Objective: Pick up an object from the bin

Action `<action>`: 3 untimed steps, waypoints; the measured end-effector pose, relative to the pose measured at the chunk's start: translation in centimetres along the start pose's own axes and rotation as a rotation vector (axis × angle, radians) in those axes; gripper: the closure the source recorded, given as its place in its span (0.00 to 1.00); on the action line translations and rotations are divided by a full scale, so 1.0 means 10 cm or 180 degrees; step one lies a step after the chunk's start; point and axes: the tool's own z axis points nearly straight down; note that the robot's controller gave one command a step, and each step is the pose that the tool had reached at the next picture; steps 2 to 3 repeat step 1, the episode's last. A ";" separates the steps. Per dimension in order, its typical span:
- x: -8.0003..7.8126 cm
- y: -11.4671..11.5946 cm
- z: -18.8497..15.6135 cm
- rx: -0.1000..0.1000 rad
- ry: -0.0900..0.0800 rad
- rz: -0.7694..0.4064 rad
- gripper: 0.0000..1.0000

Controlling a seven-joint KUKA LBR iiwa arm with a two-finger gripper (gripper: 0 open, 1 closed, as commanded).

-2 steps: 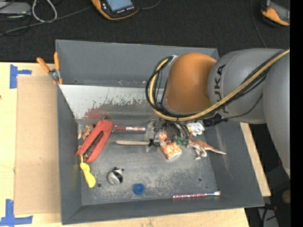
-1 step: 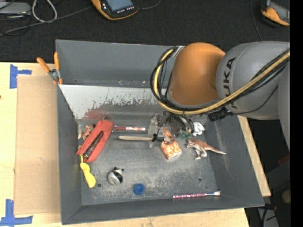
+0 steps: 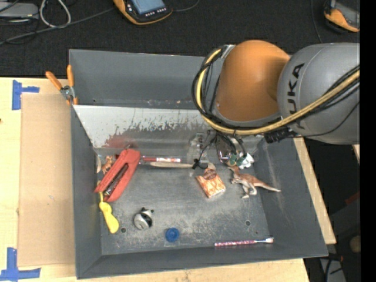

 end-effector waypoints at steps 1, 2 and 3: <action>0.00 0.00 -0.25 0.0000 0.0003 -0.0001 1.00; 0.00 0.00 -0.25 0.0000 0.0003 -0.0001 1.00; 0.00 0.00 -0.25 0.0000 0.0003 -0.0001 1.00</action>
Offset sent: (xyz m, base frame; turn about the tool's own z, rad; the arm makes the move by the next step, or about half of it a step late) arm -0.0003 -0.0001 0.0186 -0.0001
